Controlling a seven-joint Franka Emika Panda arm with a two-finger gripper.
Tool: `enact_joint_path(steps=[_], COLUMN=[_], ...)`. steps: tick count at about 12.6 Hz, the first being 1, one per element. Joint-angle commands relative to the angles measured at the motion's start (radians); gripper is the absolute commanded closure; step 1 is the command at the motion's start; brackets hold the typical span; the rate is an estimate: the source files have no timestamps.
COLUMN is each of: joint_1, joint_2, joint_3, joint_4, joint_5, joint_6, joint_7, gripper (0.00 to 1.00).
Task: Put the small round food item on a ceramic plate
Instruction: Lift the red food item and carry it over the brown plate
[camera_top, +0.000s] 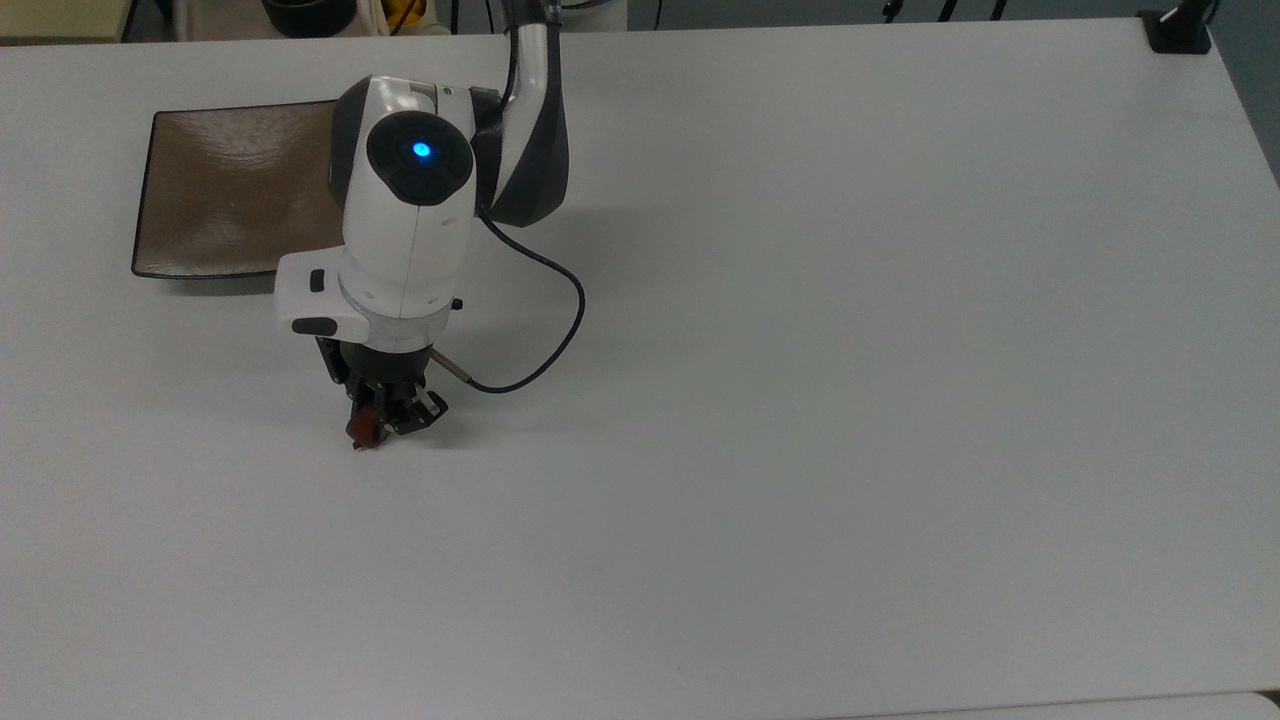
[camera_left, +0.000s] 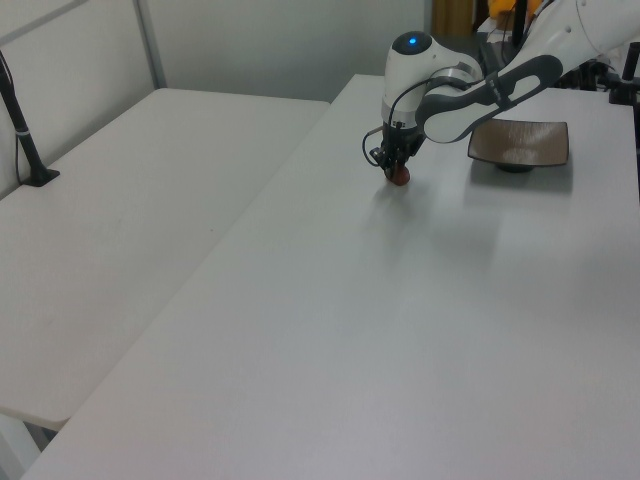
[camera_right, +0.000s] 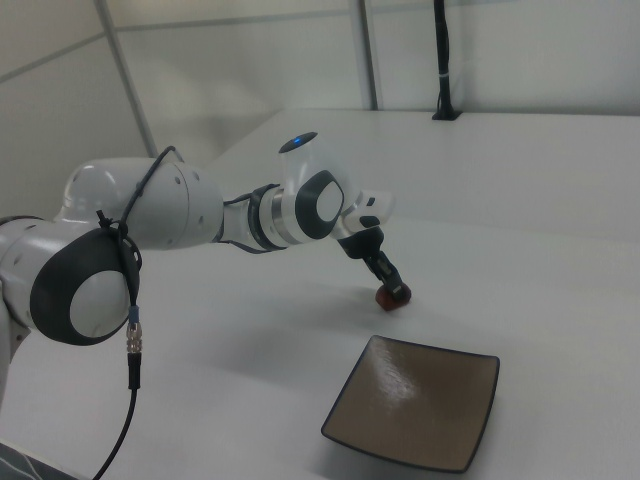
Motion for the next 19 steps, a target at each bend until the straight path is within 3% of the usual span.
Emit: enact_joint_path(steps=[1, 4, 7, 10, 14, 16, 19], joint_1=[-0.005, -0.008, -0.028, -0.071, -0.129, -0.145, -0.168], joint_2=[-0.051, -0.118, -0.222, -0.417, -0.537, -0.584, -0.572], joint_3=[0.002, 0.002, 0.002, 0.002, -0.007, -0.043, -0.114], joint_4=[-0.043, -0.063, -0.110, -0.289, -0.365, -0.453, -0.506], joint_5=[0.024, 0.045, 0.136, 0.223, 0.254, 0.254, 0.254], joint_6=[0.024, -0.028, -0.117, -0.137, -0.189, -0.228, -0.217], joint_7=[-0.048, -0.183, -0.396, -0.591, -0.731, -0.827, -0.870], gripper=[1.00, 1.00, 1.00, 1.00, 1.00, 0.98, 0.98])
